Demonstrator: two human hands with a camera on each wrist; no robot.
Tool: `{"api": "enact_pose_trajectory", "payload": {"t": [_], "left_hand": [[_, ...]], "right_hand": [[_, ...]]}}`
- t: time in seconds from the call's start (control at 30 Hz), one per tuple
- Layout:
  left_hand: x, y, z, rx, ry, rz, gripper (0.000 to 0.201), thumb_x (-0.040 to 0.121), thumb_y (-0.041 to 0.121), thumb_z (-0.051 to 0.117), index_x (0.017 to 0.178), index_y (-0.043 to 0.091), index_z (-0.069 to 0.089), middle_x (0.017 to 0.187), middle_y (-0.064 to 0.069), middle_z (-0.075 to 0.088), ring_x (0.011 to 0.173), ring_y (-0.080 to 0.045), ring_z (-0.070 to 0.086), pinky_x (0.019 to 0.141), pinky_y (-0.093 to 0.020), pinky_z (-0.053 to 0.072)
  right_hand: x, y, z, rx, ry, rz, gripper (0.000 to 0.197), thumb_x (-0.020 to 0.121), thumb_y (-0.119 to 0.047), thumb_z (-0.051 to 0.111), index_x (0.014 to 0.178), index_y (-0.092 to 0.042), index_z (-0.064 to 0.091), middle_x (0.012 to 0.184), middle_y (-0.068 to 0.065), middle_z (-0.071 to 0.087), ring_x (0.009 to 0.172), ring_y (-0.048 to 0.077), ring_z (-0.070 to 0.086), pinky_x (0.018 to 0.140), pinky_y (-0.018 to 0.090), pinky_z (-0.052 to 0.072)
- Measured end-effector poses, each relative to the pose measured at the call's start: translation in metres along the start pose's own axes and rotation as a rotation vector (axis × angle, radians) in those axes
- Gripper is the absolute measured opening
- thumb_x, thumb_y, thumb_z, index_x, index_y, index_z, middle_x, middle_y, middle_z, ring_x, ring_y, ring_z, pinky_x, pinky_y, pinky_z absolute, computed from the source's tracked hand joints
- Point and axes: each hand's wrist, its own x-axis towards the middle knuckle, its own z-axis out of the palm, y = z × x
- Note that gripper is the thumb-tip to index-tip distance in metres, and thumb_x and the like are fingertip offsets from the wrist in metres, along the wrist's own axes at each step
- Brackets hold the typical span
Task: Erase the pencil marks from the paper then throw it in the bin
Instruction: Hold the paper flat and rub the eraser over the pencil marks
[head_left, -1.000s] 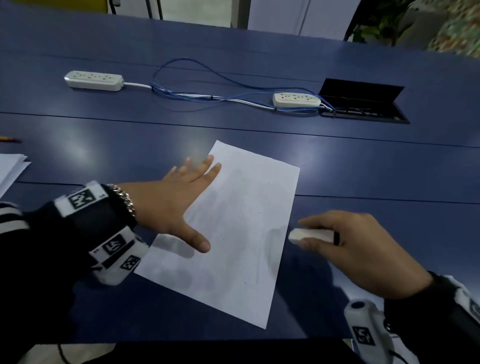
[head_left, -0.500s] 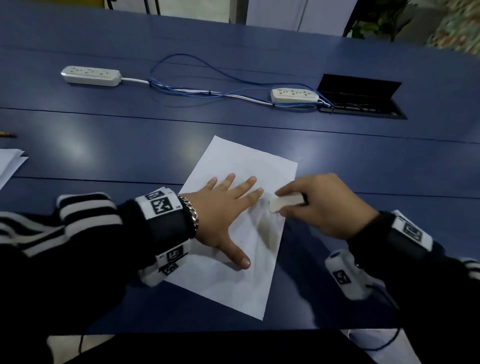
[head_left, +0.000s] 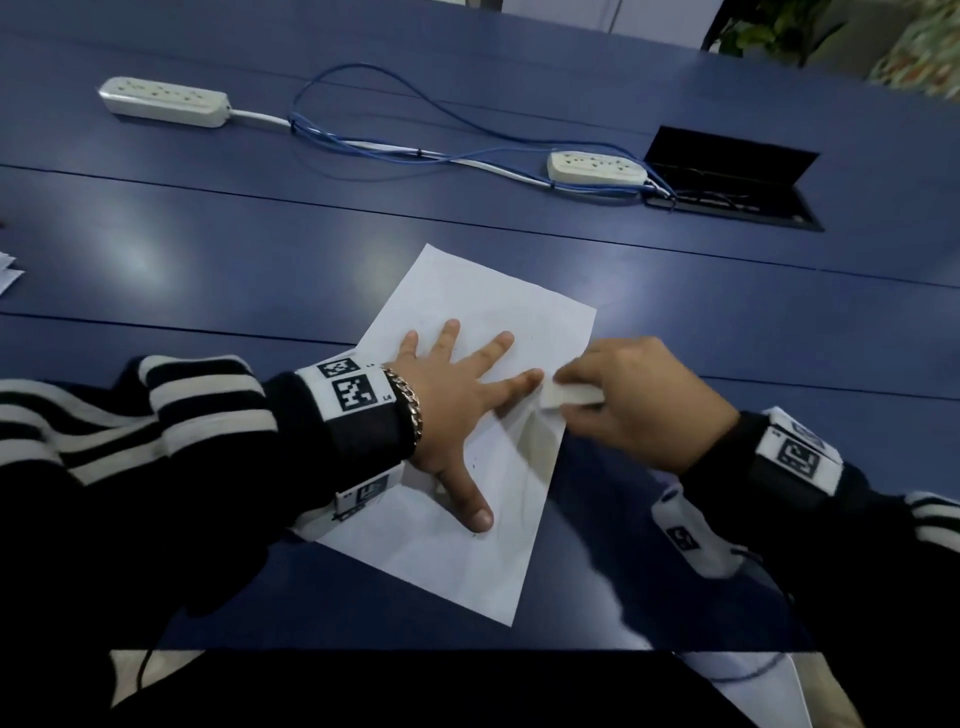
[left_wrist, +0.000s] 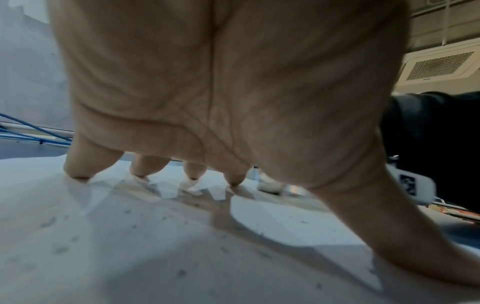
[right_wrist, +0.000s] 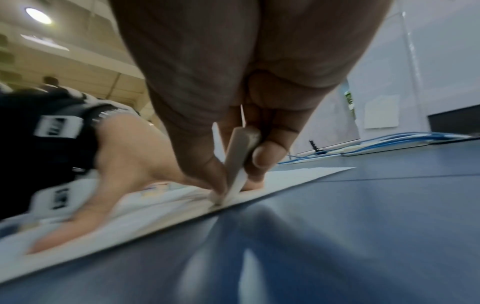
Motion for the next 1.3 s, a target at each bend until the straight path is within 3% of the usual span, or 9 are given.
{"api": "enact_pose_trajectory", "payload": {"t": [0.1, 0.23, 0.43, 0.57, 0.7, 0.8, 1.07, 1.17, 1.3], "left_hand": [[0.000, 0.000, 0.000, 0.000, -0.002, -0.007, 0.161, 0.045, 0.094, 0.078, 0.151, 0.055, -0.036, 0.165, 0.009, -0.044, 0.154, -0.048, -0.029, 0.123, -0.074, -0.001], [-0.001, 0.003, -0.002, 0.002, -0.012, -0.019, 0.160, 0.045, 0.093, 0.078, 0.151, 0.055, -0.036, 0.165, 0.009, -0.044, 0.154, -0.047, -0.029, 0.123, -0.074, -0.001], [-0.002, 0.002, -0.002, -0.007, -0.008, -0.017, 0.161, 0.045, 0.093, 0.080, 0.151, 0.055, -0.035, 0.165, 0.010, -0.043, 0.155, -0.046, -0.030, 0.124, -0.073, -0.002], [0.000, 0.002, -0.001, 0.016, -0.022, -0.013, 0.162, 0.044, 0.094, 0.079, 0.150, 0.054, -0.038, 0.163, 0.008, -0.047, 0.153, -0.048, -0.032, 0.123, -0.074, -0.003], [0.000, -0.005, -0.002, 0.001, -0.005, 0.006, 0.165, 0.046, 0.092, 0.081, 0.152, 0.050, -0.038, 0.164, 0.011, -0.044, 0.154, -0.045, -0.031, 0.124, -0.070, -0.006], [-0.001, -0.020, -0.004, 0.011, 0.058, 0.045, 0.164, 0.050, 0.092, 0.079, 0.153, 0.044, -0.040, 0.164, 0.008, -0.046, 0.154, -0.040, -0.034, 0.126, -0.061, -0.013], [-0.025, -0.006, 0.016, -0.058, 0.034, 0.119, 0.148, 0.064, 0.095, 0.066, 0.160, 0.038, -0.031, 0.163, 0.011, -0.045, 0.155, -0.033, -0.034, 0.129, -0.055, -0.013], [-0.019, -0.002, 0.024, -0.042, 0.059, 0.084, 0.151, 0.060, 0.099, 0.064, 0.160, 0.036, -0.031, 0.166, 0.011, -0.041, 0.155, -0.035, -0.033, 0.128, -0.059, -0.012], [-0.017, 0.003, 0.023, -0.003, 0.068, 0.063, 0.156, 0.055, 0.101, 0.064, 0.159, 0.036, -0.033, 0.167, 0.009, -0.041, 0.156, -0.039, -0.030, 0.127, -0.062, -0.010]], "right_hand": [[-0.005, -0.001, 0.003, -0.024, 0.025, -0.018, 0.032, 0.083, -0.048, 0.053, 0.095, -0.024, 0.071, 0.085, -0.004, 0.063, 0.081, 0.020, 0.061, 0.073, 0.039, 0.053], [-0.019, -0.017, -0.003, -0.014, -0.185, -0.147, 0.041, 0.082, -0.054, 0.044, 0.098, -0.029, 0.071, 0.089, -0.006, 0.065, 0.078, 0.017, 0.062, 0.073, 0.032, 0.052], [0.002, -0.001, -0.003, -0.073, -0.005, -0.051, 0.042, 0.084, -0.053, 0.047, 0.101, -0.023, 0.071, 0.093, 0.000, 0.067, 0.088, 0.024, 0.064, 0.078, 0.039, 0.053], [-0.028, -0.023, -0.001, -0.010, -0.184, -0.162, 0.032, 0.086, -0.046, 0.048, 0.101, -0.029, 0.069, 0.094, -0.008, 0.065, 0.082, 0.015, 0.062, 0.076, 0.032, 0.052], [-0.036, 0.003, -0.019, 0.084, 0.168, 0.015, 0.019, 0.087, -0.039, 0.066, 0.103, -0.029, 0.073, 0.087, -0.012, 0.069, 0.077, 0.007, 0.061, 0.075, 0.025, 0.048], [-0.054, 0.013, -0.024, 0.149, 0.285, 0.093, 0.021, 0.088, -0.039, 0.069, 0.107, -0.031, 0.073, 0.089, -0.014, 0.071, 0.076, 0.005, 0.061, 0.072, 0.022, 0.047], [-0.052, -0.005, 0.004, 0.161, 0.069, -0.058, 0.033, 0.096, -0.047, 0.056, 0.123, -0.031, 0.067, 0.101, -0.019, 0.063, 0.078, -0.018, 0.047, 0.075, 0.002, 0.033], [-0.033, -0.014, 0.009, 0.098, 0.024, -0.127, 0.035, 0.094, -0.048, 0.061, 0.119, -0.025, 0.070, 0.099, -0.010, 0.068, 0.075, -0.003, 0.052, 0.073, 0.006, 0.036], [-0.012, -0.009, 0.010, 0.049, 0.075, -0.041, 0.036, 0.089, -0.046, 0.065, 0.116, -0.022, 0.071, 0.101, -0.002, 0.071, 0.094, 0.018, 0.065, 0.085, 0.028, 0.049]]}}
